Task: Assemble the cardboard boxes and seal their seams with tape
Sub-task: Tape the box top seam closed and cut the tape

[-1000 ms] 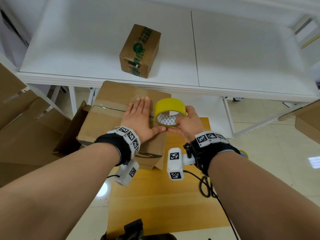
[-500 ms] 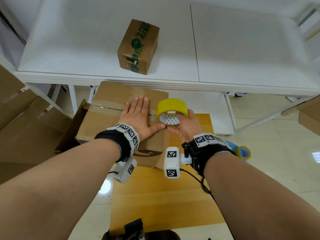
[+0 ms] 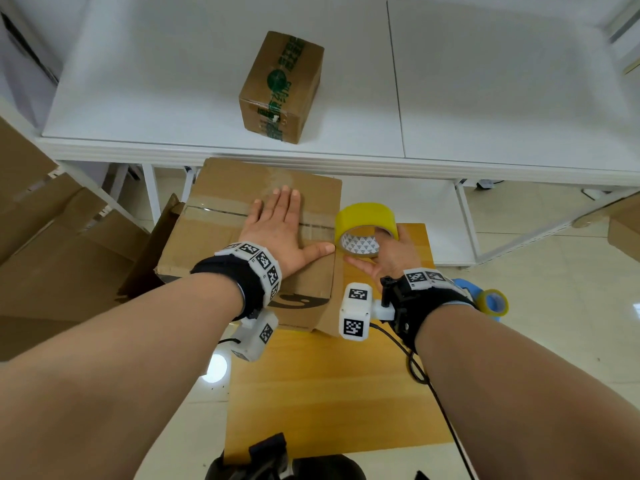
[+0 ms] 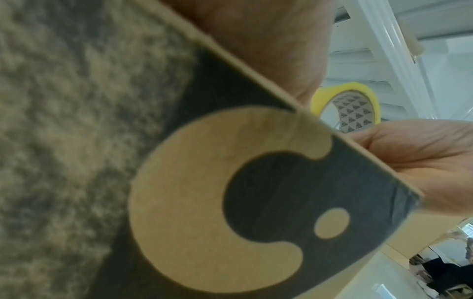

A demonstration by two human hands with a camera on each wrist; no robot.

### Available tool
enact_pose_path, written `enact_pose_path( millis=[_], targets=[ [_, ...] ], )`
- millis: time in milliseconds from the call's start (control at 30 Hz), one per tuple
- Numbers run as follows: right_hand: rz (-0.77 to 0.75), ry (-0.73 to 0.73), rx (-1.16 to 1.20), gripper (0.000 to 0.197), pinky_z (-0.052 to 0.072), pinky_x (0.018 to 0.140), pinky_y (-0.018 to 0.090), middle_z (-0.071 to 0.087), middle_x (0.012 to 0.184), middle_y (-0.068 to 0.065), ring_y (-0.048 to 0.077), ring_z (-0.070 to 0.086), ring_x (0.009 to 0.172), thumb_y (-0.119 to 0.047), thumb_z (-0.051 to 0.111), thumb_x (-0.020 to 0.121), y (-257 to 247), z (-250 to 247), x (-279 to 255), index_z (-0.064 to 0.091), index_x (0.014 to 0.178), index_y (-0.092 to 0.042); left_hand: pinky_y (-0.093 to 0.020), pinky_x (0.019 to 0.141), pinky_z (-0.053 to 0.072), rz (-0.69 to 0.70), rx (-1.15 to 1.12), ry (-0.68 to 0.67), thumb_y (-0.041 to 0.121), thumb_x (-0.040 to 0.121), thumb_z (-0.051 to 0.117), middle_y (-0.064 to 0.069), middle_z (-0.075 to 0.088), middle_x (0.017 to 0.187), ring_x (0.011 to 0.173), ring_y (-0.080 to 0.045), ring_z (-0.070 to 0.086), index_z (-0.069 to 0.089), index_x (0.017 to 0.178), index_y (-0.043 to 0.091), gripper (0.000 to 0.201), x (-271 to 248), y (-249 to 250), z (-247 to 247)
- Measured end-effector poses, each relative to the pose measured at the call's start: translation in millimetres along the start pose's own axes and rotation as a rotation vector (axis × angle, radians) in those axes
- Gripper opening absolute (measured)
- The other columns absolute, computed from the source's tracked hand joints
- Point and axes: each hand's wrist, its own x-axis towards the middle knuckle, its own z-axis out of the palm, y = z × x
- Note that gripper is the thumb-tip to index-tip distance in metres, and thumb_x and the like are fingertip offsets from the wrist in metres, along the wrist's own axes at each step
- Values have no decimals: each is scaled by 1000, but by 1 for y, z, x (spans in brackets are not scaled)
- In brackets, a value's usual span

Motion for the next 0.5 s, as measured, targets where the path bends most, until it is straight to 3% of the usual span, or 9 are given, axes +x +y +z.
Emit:
enact_pose_path(
  millis=[167, 300, 400, 500],
  targets=[
    [-3, -18, -1, 30, 59, 78, 56, 61, 122, 15, 34, 66, 92, -6, 53, 99, -4, -1, 2, 51, 124, -22, -44, 120, -3, 5, -2, 26, 93, 68, 7, -3, -12, 161, 148, -17, -11, -14, 151, 14, 116, -1, -2, 1],
    [20, 35, -30, 20, 57, 82, 58, 62, 111, 14, 37, 64, 95, -7, 52, 100, -2, -3, 5, 56, 99, -27, -44, 120, -2, 11, 1, 29, 93, 68, 5, -3, -11, 161, 148, -18, -11, -13, 152, 15, 116, -1, -2, 2],
    [36, 50, -61, 23, 58, 80, 56, 64, 106, 15, 41, 63, 100, -3, 55, 98, 1, -4, 8, 55, 108, -23, -44, 120, -2, 8, 0, 23, 93, 68, 4, -2, -11, 161, 148, -17, -11, -12, 152, 15, 115, -1, -2, 3],
    [35, 43, -106, 28, 59, 76, 54, 65, 116, 18, 43, 64, 103, 1, 57, 95, 2, -3, 7, 57, 105, -24, -44, 120, -2, 10, 3, 17, 93, 68, 3, -2, -11, 161, 148, -17, -11, -12, 152, 16, 114, 0, -2, 3]
  ],
)
